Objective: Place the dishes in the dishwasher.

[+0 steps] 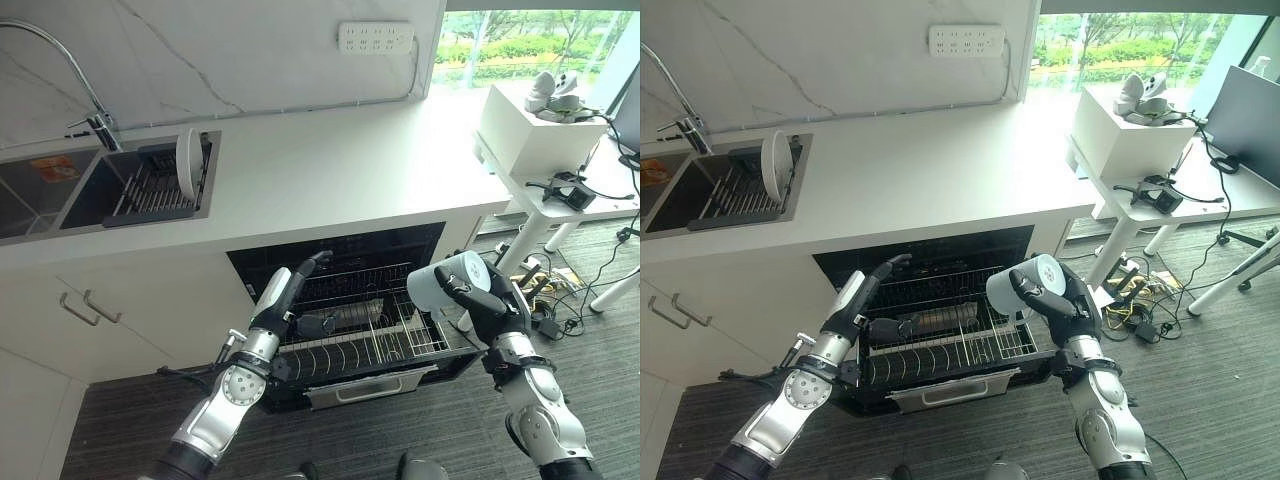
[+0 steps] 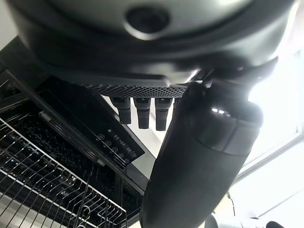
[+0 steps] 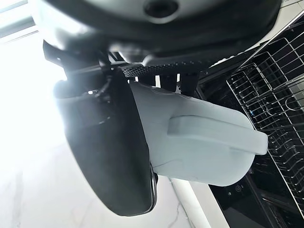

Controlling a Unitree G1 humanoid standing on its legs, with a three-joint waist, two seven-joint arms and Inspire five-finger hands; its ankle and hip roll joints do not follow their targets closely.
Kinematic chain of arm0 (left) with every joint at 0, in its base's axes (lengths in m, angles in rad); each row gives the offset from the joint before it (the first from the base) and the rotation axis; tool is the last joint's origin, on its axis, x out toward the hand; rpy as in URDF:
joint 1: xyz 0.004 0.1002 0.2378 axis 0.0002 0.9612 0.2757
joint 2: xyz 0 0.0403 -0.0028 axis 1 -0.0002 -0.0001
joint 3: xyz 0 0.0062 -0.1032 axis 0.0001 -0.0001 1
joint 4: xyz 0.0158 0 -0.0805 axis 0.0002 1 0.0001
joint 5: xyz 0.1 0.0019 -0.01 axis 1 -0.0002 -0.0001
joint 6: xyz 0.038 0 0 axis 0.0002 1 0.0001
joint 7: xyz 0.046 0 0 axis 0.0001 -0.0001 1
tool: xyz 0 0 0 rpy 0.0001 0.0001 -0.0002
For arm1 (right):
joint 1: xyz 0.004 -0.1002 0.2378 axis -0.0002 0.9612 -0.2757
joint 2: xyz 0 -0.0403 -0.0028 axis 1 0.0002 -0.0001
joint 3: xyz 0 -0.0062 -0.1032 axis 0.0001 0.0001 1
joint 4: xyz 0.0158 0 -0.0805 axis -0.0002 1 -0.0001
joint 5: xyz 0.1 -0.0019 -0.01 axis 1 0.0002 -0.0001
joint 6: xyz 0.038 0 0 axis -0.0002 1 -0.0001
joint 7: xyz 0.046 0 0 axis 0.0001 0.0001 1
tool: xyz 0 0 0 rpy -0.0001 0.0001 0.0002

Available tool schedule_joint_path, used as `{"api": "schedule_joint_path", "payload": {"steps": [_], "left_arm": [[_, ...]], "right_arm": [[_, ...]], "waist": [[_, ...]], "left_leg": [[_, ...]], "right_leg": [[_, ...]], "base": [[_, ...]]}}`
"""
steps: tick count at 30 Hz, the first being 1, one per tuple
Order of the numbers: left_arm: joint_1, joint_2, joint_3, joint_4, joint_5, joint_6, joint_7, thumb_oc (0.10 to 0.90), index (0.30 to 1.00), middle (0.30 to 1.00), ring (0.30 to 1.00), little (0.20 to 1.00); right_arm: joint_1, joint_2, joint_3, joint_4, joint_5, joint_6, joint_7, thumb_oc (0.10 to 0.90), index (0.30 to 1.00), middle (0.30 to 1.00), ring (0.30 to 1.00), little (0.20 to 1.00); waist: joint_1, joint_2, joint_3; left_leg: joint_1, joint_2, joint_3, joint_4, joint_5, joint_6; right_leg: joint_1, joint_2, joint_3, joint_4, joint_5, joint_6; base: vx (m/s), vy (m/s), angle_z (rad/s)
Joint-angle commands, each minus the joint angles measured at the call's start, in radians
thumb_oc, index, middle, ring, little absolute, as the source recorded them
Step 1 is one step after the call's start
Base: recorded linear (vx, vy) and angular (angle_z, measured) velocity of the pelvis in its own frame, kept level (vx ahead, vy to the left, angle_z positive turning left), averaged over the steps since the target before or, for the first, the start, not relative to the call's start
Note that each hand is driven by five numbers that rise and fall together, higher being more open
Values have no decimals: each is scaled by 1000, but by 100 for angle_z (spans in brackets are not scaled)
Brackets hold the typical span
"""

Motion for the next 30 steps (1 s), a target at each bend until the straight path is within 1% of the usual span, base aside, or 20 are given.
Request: {"api": "schedule_joint_path", "payload": {"steps": [1,4,6,12,14,16,17,18,19,20,25,27,30], "left_arm": [[-51,43,36,-99,1,-66,46,800,900,900,900,900],[-46,45,43,-96,-1,-70,46,800,900,900,900,900],[-45,50,48,-100,-7,-66,45,800,900,900,900,900],[-44,45,44,-102,-34,-57,27,800,900,900,900,900],[-43,37,33,-95,-79,-51,-54,800,900,900,900,900],[-39,43,2,-79,-156,-15,-242,800,900,900,900,900],[-38,49,-10,-79,-170,6,-307,800,900,900,900,900],[-37,55,-22,-76,-182,54,-362,800,900,900,900,900],[-31,73,-41,-77,-197,103,-467,800,900,900,900,900],[-19,99,-49,-88,-182,148,-546,800,900,900,900,900],[-14,176,-41,-120,-191,217,-678,800,900,900,900,900],[-19,235,-26,-155,-208,245,-724,800,900,900,900,900],[-27,273,-13,-175,-221,256,-754,800,900,900,900,900]], "right_arm": [[-71,-11,-28,-86,43,-124,19,400,300,300,300,300],[-66,-15,-42,-81,55,-125,17,400,300,300,300,300],[-61,-22,-57,-77,70,-119,37,400,300,300,300,300],[-70,-20,-35,-70,43,-106,57,400,300,300,300,300],[-86,-25,-19,-58,-8,-95,70,400,300,300,300,300],[-128,-53,6,-38,-73,-72,93,400,300,300,300,300],[-145,-66,14,-29,-98,-60,102,400,300,300,300,300],[-158,-76,21,-24,-119,-50,103,400,300,300,300,300],[-185,-99,33,-11,-148,-31,100,400,300,300,300,300],[-210,-125,39,7,-174,-11,105,400,300,300,300,300],[-260,-189,41,75,-227,22,105,400,300,300,300,300],[-294,-231,33,139,-225,46,92,400,300,300,300,300],[-321,-258,29,200,-230,52,79,400,300,300,300,300]], "waist": [[4,-16,-40],[5,-17,-41],[7,-18,-38],[17,-17,-38],[26,-16,-41],[39,-13,-42],[43,-10,-42],[46,-8,-43],[53,-5,-43],[60,0,-44],[81,7,-38],[99,8,-29],[114,10,-19]], "left_leg": [[43,14,77,69,-165,9],[43,15,77,69,-165,8],[41,15,73,69,-163,7],[38,14,64,69,-161,4],[38,11,58,69,-160,4],[35,9,51,69,-157,1],[34,9,48,69,-157,0],[33,10,47,69,-155,-1],[30,11,45,69,-153,-4],[26,12,42,69,-150,-7],[12,14,27,69,-138,-14],[0,14,15,69,-129,-18],[-11,15,7,69,-122,-21]], "right_leg": [[37,47,65,-1,-90,41],[37,47,62,-1,-91,42],[38,48,59,-1,-91,41],[40,48,52,-1,-93,40],[43,47,48,-1,-95,39],[45,45,39,-1,-95,40],[45,44,37,-1,-96,40],[45,43,35,-1,-97,41],[45,41,29,-1,-99,42],[45,40,25,-1,-101,43],[45,34,8,-1,-102,45],[45,32,-3,-1,-100,47],[43,29,-12,-1,-99,48]], "base": [[0,0,0],[0,0,0],[3,-4,5],[12,0,5],[57,12,3],[91,21,4],[89,24,6],[99,30,14],[124,37,15],[116,34,12],[76,5,12],[62,-40,35],[13,-41,22]]}}
